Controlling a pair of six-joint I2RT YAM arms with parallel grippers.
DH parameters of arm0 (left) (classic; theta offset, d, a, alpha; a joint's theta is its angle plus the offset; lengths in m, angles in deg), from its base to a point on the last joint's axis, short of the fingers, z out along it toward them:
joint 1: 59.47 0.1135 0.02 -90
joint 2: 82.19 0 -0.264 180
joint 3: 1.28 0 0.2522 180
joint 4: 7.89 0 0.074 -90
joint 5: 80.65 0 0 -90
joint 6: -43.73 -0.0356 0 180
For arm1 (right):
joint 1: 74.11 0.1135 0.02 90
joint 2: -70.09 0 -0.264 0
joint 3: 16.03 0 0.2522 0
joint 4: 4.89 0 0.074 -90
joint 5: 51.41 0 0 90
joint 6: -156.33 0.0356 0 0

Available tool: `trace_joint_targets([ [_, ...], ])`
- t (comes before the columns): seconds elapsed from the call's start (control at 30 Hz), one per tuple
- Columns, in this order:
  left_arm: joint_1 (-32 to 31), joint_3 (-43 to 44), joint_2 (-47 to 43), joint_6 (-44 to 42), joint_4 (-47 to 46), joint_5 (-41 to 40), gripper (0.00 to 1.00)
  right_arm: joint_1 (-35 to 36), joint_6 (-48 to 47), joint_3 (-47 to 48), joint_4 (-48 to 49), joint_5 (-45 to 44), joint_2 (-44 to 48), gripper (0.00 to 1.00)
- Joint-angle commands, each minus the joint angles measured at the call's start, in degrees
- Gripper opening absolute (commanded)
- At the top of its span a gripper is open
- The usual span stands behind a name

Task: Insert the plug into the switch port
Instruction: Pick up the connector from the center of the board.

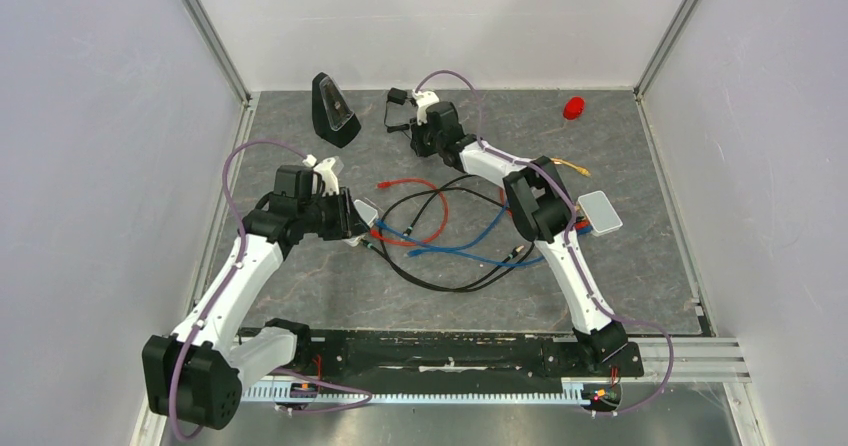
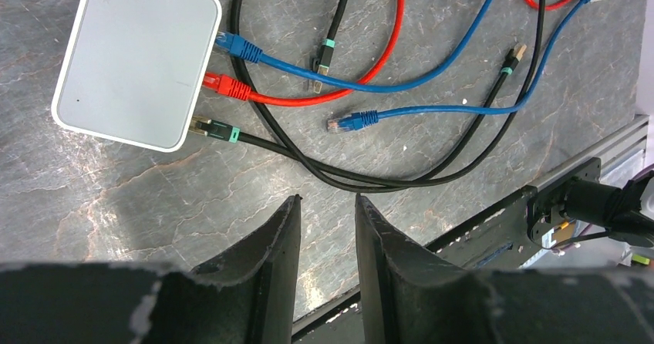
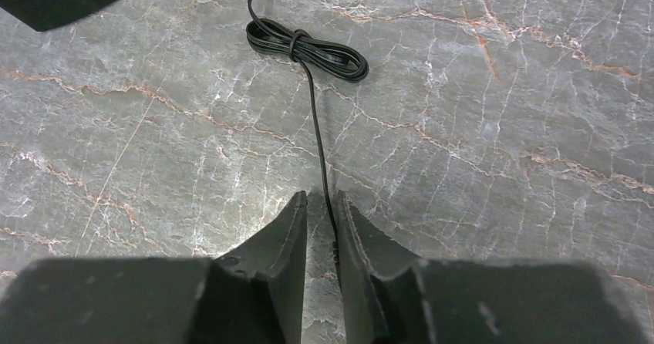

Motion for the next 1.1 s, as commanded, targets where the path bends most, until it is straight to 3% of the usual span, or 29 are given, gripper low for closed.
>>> trace_joint_targets([
  [0.0,-0.47,-0.31,-1.61,-2.38,-1.48,0.16,0.38,1.61,-0.5,-1.0,-5.55,-2.64,-0.16,0.2],
  [0.3,-0.47,-0.6,-3.16,-2.21,-1.44,-1.68,0.41,4.28,-4.18,-7.87,-12.74,-15.31,5.87,0.0],
  [0.53,-0.56,-0.8,-3.65,-1.85,-1.47,-2.83,0.43,4.68,-0.9,-17.68,-13.58,-11.78,11.8,0.0],
  [0.73,-0.47,-1.29,-2.7,0.59,-2.87,-3.3,0.48,4.91,12.94,-29.16,-2.16,-5.79,19.89,0.0],
  [0.9,-0.39,-2.42,0.72,7.38,-9.16,1.41,0.49,4.25,23.31,-36.38,15.16,-0.46,24.75,0.0],
  [1.07,-0.47,-1.44,6.22,9.75,-14.95,2.49,0.49,4.04,29.46,-40.54,25.17,1.74,27.56,0.0],
])
